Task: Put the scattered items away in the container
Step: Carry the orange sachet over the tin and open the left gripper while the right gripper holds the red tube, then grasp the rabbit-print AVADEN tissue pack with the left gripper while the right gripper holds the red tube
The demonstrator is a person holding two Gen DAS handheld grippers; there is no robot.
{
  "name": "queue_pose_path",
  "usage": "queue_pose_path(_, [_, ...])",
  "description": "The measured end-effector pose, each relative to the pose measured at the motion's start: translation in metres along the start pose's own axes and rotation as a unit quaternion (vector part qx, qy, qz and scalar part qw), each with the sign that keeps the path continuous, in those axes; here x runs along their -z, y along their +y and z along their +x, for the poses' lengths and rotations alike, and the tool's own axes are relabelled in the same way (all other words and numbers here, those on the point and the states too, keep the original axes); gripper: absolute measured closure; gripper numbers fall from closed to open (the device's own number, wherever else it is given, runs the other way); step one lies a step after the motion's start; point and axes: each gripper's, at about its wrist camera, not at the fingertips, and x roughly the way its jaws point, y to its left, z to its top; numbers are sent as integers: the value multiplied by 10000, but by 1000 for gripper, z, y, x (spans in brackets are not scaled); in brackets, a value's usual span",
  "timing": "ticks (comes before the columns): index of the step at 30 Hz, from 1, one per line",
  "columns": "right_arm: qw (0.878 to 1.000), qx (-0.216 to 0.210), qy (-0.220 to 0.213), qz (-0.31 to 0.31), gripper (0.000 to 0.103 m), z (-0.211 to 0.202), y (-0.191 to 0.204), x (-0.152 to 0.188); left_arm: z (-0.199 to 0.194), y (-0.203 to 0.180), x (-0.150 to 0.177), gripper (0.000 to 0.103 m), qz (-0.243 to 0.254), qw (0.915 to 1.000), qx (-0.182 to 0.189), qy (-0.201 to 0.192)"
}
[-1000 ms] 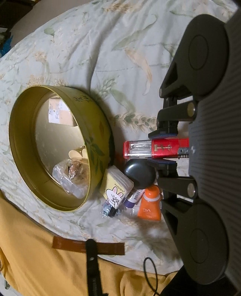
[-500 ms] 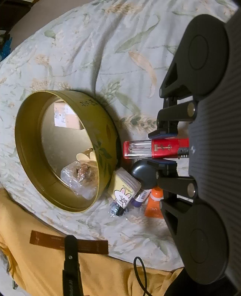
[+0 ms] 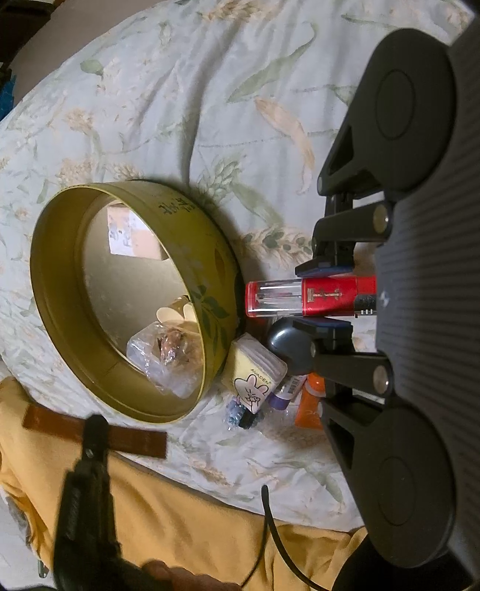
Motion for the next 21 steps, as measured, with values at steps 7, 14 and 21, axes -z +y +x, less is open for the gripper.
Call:
queue_pose_path(7, [9999,-57,-44,85,78,-2,-3,-1,6,11,-4,17,-216,9997,-58,-81])
queue_pose_path(14, [9997,-43,-133,175,78,-5,-7,-3,4,10,29,13,274,9990,45,351])
queue_pose_path(21, [9996,-5,-174,226,78,-8,-9,-3,8,4,64,13,563,9962,148,651])
